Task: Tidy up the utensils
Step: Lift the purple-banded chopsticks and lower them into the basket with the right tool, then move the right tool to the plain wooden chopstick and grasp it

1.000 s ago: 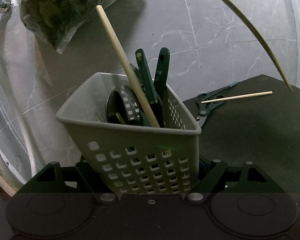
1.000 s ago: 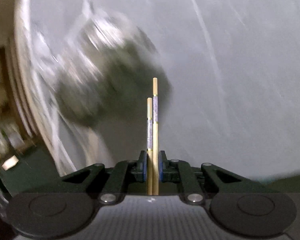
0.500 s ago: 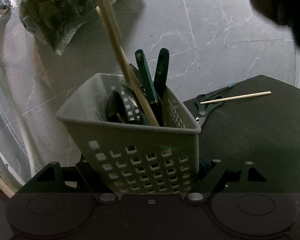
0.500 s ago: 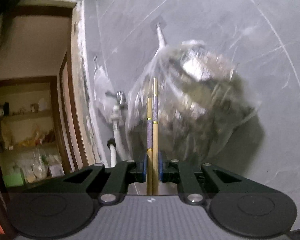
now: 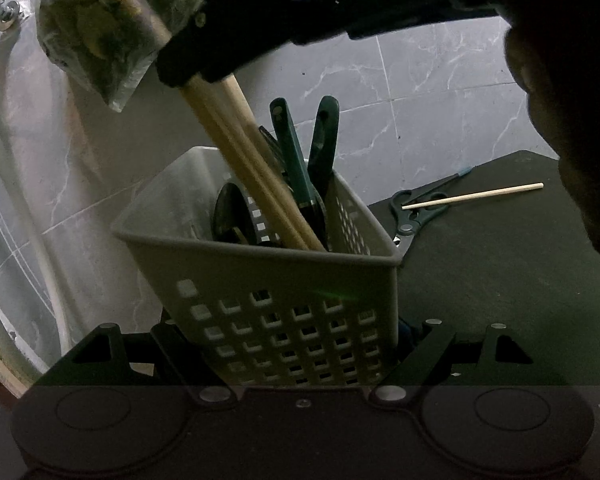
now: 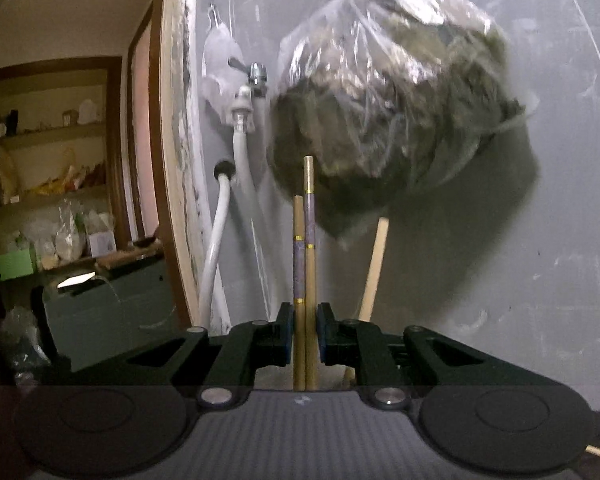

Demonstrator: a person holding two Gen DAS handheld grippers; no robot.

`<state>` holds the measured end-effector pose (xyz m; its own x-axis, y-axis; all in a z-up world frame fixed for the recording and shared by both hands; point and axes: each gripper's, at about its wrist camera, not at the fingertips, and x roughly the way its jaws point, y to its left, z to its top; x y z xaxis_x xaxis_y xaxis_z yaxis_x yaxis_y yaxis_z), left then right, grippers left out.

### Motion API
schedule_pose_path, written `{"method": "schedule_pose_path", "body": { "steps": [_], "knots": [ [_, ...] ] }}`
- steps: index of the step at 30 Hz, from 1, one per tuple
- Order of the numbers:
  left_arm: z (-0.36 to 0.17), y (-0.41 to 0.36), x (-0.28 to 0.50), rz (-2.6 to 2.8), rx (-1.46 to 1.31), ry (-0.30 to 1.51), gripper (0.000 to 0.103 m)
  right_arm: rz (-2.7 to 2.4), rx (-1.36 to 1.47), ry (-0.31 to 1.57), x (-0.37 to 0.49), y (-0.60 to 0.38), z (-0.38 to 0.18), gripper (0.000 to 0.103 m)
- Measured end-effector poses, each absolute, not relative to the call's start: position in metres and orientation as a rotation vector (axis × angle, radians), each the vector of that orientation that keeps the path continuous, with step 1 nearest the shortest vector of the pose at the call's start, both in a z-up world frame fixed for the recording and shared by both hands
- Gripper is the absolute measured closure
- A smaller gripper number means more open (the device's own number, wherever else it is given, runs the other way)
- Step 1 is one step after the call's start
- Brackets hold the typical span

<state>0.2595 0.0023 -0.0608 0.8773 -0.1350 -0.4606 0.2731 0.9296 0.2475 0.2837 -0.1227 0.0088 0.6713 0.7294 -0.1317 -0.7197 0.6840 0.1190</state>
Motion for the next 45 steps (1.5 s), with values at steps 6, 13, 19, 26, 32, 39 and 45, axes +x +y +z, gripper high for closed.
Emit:
{"method": "schedule_pose_path", "body": {
  "steps": [6,13,19,26,32,39,45],
  "knots": [
    [-0.061,0.001,0.26,-0.214,0.313,0.453,0.02,0.835,0.028,0.169,0.275,-0.128,0.022,0.053],
    [-0.061,0.001,0.259,-0.211,0.313,0.455,0.02,0.752,0.044,0.108,0.257,-0.162,0.048,0.01],
    [-0.061,-0.001,0.26,-0.202,0.306,0.462,0.02,0.568,0.019,0.15,0.249,-0.214,0.054,0.0],
    [-0.061,-0.004,0.262,-0.184,0.305,0.48,0.019,0.496,-0.177,0.49,0.296,-0.276,0.011,0.0],
    [-0.061,-0.008,0.264,-0.147,0.297,0.501,0.018,0.575,-0.411,0.756,0.369,-0.307,-0.038,0.0],
    [-0.06,-0.018,0.268,-0.079,0.28,0.525,0.017,0.759,-0.638,0.874,0.441,-0.306,-0.064,0.0],
    [-0.061,-0.026,0.271,-0.025,0.269,0.538,0.016,0.898,-0.828,0.883,0.489,-0.287,-0.077,0.0]
  ]
}}
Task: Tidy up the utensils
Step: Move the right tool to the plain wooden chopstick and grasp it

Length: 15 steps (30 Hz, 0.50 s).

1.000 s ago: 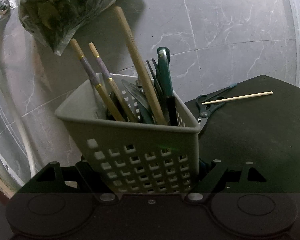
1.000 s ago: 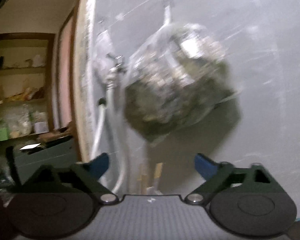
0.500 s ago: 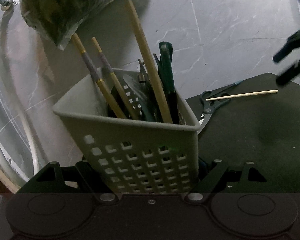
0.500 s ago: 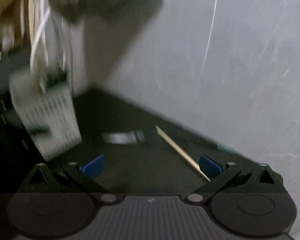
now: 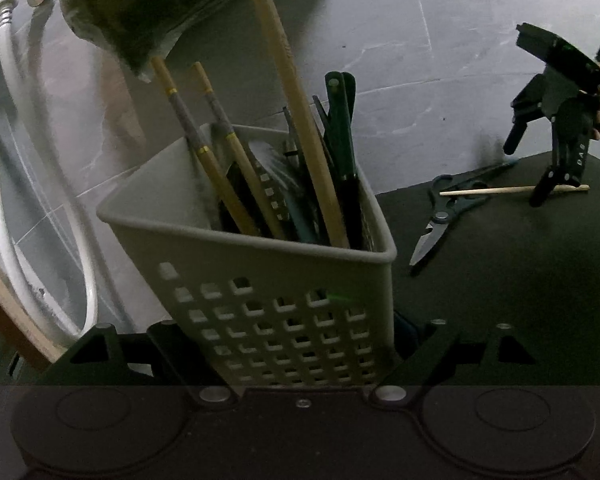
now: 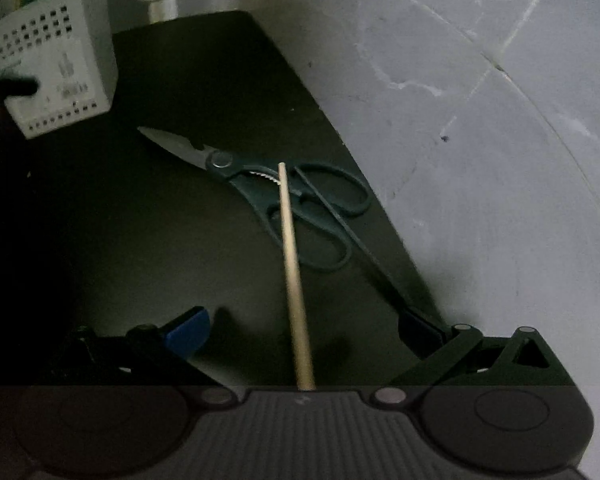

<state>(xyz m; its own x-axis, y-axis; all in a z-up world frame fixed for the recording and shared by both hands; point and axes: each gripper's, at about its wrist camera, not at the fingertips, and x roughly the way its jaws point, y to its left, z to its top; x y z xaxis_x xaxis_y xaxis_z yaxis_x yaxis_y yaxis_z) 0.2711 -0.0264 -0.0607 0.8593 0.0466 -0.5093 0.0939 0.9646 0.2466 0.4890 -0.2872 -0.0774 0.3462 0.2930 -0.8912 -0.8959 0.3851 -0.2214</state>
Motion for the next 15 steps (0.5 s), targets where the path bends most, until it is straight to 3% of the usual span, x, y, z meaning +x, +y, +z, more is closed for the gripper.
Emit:
{"method": "schedule_pose_path", "body": {
  "steps": [15],
  "knots": [
    [-0.062,-0.044,0.274,0.037,0.254,0.548,0.016,1.093,-0.849,0.998,0.533,-0.272,-0.096,0.002]
  ]
}}
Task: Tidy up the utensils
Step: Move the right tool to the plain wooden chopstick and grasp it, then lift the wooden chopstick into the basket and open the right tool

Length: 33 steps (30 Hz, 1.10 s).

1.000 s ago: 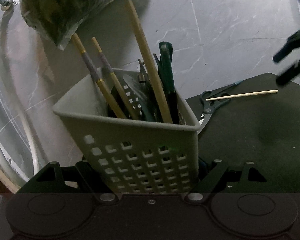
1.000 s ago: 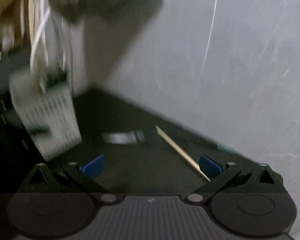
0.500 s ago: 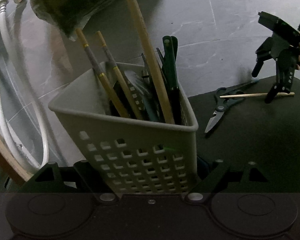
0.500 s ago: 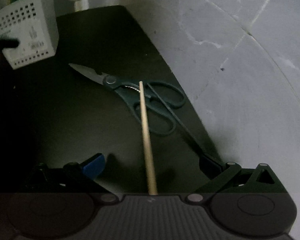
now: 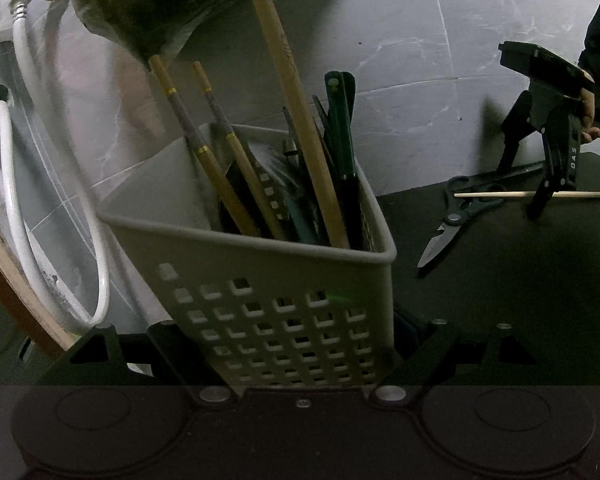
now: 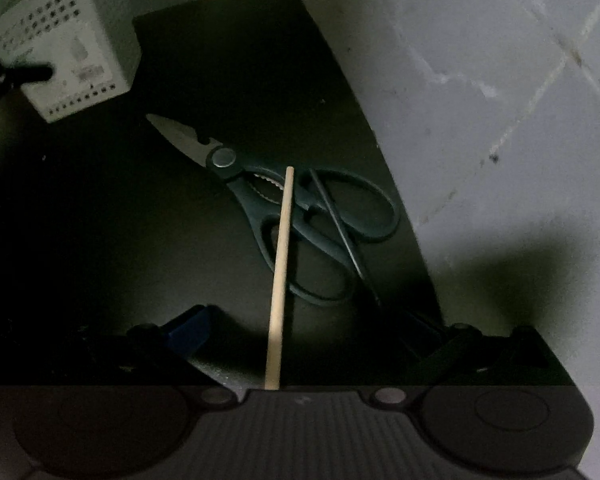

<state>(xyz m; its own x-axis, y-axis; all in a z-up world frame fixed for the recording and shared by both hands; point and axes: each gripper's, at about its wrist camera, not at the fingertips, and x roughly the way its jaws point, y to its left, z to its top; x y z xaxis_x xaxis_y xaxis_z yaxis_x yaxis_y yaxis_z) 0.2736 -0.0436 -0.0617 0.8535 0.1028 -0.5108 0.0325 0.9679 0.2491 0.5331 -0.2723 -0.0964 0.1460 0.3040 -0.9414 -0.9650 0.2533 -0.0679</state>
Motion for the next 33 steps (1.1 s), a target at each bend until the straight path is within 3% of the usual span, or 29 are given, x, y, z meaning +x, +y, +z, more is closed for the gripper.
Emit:
{"method": "schedule_pose_path", "body": {
  "steps": [6,12,25,33],
  "knots": [
    [-0.061,-0.042,0.272,0.042,0.253,0.547,0.016,1.056,-0.762,1.031,0.541,-0.287,-0.095,0.01],
    [-0.062,-0.042,0.272,0.037,0.259,0.545,0.016,0.997,-0.682,1.016,0.544,-0.302,-0.088,0.029],
    [-0.063,-0.038,0.274,0.005,0.279,0.538,0.016,0.817,-0.539,1.024,0.501,-0.316,-0.084,0.083],
    [-0.065,-0.032,0.278,-0.031,0.271,0.536,0.016,0.655,-0.479,1.065,0.465,-0.312,-0.084,0.088]
  ]
}}
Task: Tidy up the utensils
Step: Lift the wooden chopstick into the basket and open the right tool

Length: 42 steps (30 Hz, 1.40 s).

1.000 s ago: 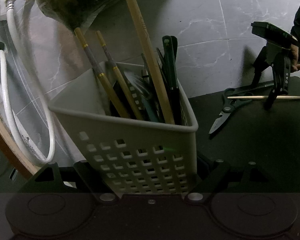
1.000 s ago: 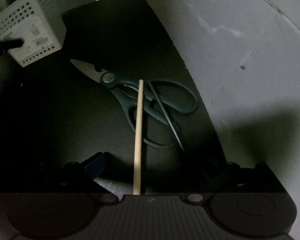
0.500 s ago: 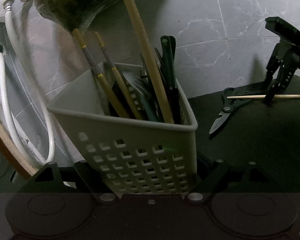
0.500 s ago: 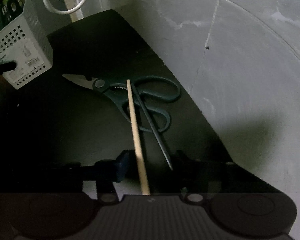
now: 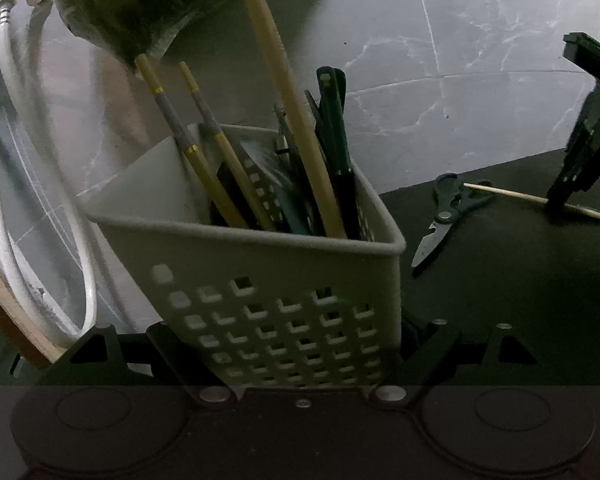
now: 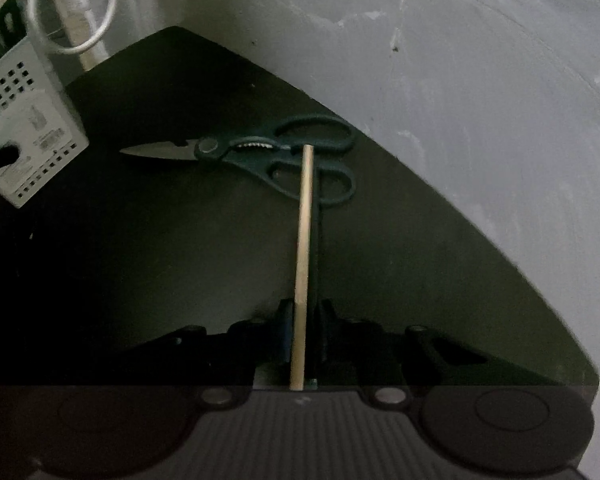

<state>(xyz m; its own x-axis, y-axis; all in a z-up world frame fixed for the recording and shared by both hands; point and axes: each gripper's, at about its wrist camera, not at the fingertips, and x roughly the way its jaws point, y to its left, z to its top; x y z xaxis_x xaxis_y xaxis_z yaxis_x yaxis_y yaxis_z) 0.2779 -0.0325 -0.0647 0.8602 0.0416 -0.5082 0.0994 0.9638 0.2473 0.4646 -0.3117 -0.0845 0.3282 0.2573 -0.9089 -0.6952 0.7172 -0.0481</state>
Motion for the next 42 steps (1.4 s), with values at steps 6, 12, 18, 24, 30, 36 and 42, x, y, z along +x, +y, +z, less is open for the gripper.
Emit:
{"method": "schedule_pose_path", "body": {
  "steps": [6,12,18,24,30,36,42],
  "knots": [
    [-0.067,-0.027,0.277,-0.065,0.274,0.529,0.016,0.543,-0.38,1.089,0.436,-0.308,-0.086,0.089],
    [-0.067,-0.019,0.275,-0.105,0.275,0.52,0.016,0.455,-0.245,1.129,0.412,-0.308,-0.087,0.089],
    [-0.067,-0.011,0.276,-0.141,0.271,0.514,0.016,0.386,-0.035,1.142,0.398,-0.318,-0.088,0.089],
    [-0.067,-0.002,0.277,-0.167,0.276,0.509,0.016,0.354,0.137,1.102,0.381,-0.326,-0.094,0.089],
    [-0.068,0.002,0.277,-0.186,0.283,0.506,0.016,0.342,0.28,1.032,0.363,-0.333,-0.1,0.089],
    [-0.067,0.005,0.278,-0.204,0.291,0.502,0.016,0.374,0.45,0.878,0.34,-0.337,-0.098,0.089],
    [-0.067,0.005,0.279,-0.218,0.297,0.501,0.016,0.421,0.486,0.73,0.33,-0.328,-0.072,0.089]
  ]
}}
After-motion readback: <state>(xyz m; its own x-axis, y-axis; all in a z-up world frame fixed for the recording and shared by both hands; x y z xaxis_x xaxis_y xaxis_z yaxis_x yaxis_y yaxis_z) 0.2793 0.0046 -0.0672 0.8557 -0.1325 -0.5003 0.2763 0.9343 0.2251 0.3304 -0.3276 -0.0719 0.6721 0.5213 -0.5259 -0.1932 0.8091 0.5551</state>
